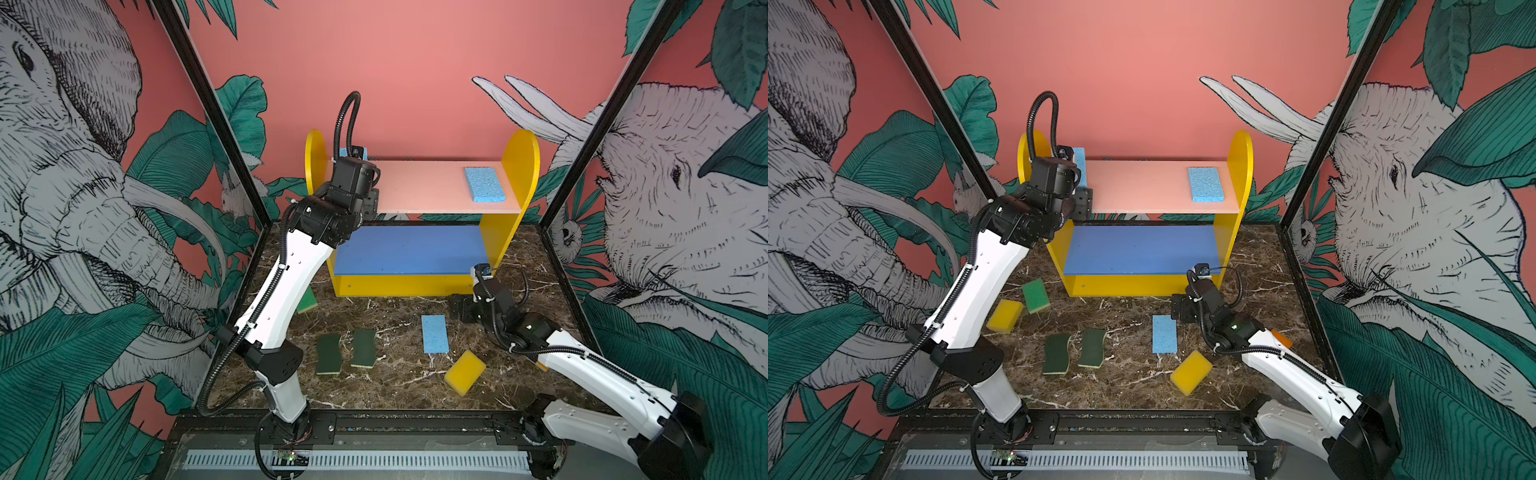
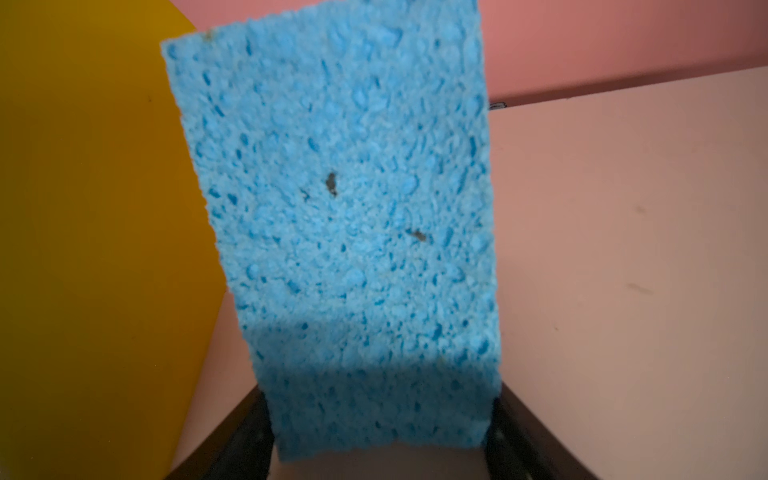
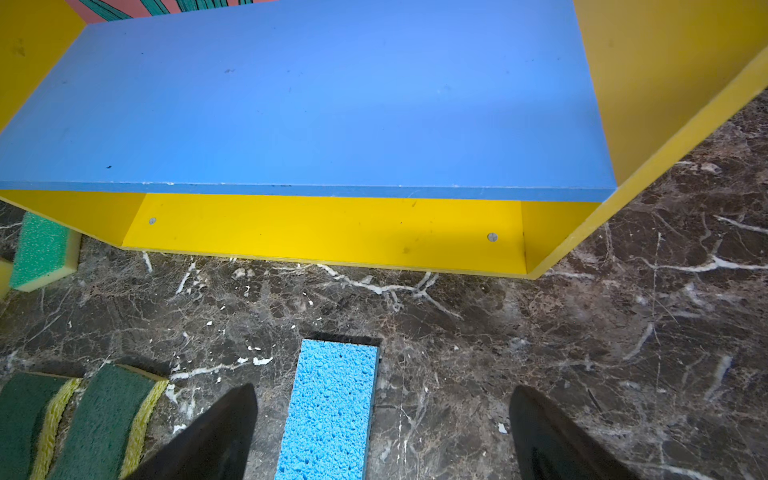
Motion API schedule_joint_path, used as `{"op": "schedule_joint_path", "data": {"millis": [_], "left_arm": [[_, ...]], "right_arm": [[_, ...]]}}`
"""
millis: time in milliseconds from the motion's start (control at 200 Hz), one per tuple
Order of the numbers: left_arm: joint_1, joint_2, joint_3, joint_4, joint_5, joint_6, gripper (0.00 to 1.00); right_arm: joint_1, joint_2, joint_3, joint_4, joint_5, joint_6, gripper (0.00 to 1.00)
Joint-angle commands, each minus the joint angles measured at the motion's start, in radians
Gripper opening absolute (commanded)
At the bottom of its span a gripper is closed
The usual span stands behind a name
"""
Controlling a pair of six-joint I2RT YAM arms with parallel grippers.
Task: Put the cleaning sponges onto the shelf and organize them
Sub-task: 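Lower the light-blue sponge onto the pink top shelf and open the left gripper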
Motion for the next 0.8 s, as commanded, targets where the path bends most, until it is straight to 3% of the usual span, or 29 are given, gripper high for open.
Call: {"op": "schedule_joint_path", "data": {"millis": [0, 275, 570, 795], "left_arm": [[0.005, -0.004, -0.012, -0.050, -0.034, -0.013, 0.76], [0.013, 0.007, -0.011, -0.060, -0.057, -0.026, 0.83], [0.019, 0.011, -0.013, -0.064, -0.039, -0.038, 0.83], [0.019, -0.037, -0.075, 0.005, 0.044, -0.026, 0.84]], "right_arm": [[0.008, 0.000, 0.009, 0.025, 0.002, 0.006, 0.97], [0.008, 0.004, 0.012, 0.025, -0.001, 0.011, 0.97], [0.008, -0.003, 0.005, 0.021, -0.001, 0.017, 0.97], [0.008, 0.005, 0.001, 0.005, 0.010, 0.025, 0.97]]}}
